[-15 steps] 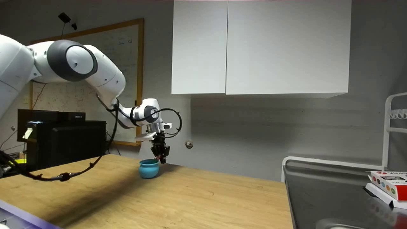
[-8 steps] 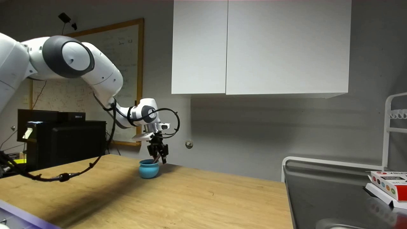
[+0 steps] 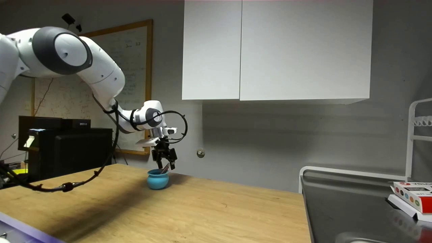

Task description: Put the marker in the vase

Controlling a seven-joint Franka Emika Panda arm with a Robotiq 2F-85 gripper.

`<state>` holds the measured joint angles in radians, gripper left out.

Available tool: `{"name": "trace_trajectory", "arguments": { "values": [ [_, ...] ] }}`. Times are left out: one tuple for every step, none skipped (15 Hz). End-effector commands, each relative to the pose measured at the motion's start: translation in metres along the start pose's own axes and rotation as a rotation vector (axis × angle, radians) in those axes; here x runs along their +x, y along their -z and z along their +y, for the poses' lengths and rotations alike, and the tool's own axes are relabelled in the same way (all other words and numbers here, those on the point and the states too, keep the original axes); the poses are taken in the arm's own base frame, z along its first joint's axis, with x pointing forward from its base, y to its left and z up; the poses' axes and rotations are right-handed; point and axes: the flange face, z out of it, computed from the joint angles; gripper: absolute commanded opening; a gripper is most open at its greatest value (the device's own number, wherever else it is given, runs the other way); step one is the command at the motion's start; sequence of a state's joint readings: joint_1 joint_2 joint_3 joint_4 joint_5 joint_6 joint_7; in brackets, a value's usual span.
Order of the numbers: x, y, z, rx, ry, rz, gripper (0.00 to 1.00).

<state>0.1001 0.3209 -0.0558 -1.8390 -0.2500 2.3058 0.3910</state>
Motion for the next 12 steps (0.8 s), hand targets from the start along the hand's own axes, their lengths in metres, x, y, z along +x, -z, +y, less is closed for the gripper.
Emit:
{"name": "trace_trajectory", "arguments": {
  "values": [
    [-0.024, 0.023, 0.004, -0.016, 0.008, 0.021, 1.00],
    [-0.029, 0.030, 0.005, -0.016, 0.011, 0.028, 1.00],
    [-0.034, 0.037, 0.006, -0.010, 0.015, 0.031, 1.00],
    [-0.038, 0.044, 0.007, -0.006, 0.017, 0.036, 1.00],
    [-0.043, 0.052, 0.007, 0.002, 0.021, 0.039, 1.00],
    [-0.046, 0.059, 0.008, 0.008, 0.026, 0.044, 1.00],
    [-0.052, 0.066, 0.008, 0.017, 0.039, 0.045, 1.00],
    [-0.057, 0.073, 0.008, 0.022, 0.053, 0.054, 1.00],
    [-0.063, 0.079, 0.008, 0.031, 0.068, 0.054, 1.00],
    [-0.068, 0.083, 0.008, 0.046, 0.081, 0.053, 1.00],
    [-0.076, 0.086, 0.008, 0.066, 0.098, 0.045, 1.00],
    [-0.083, 0.088, 0.008, 0.085, 0.111, 0.029, 1.00]
  ]
}}
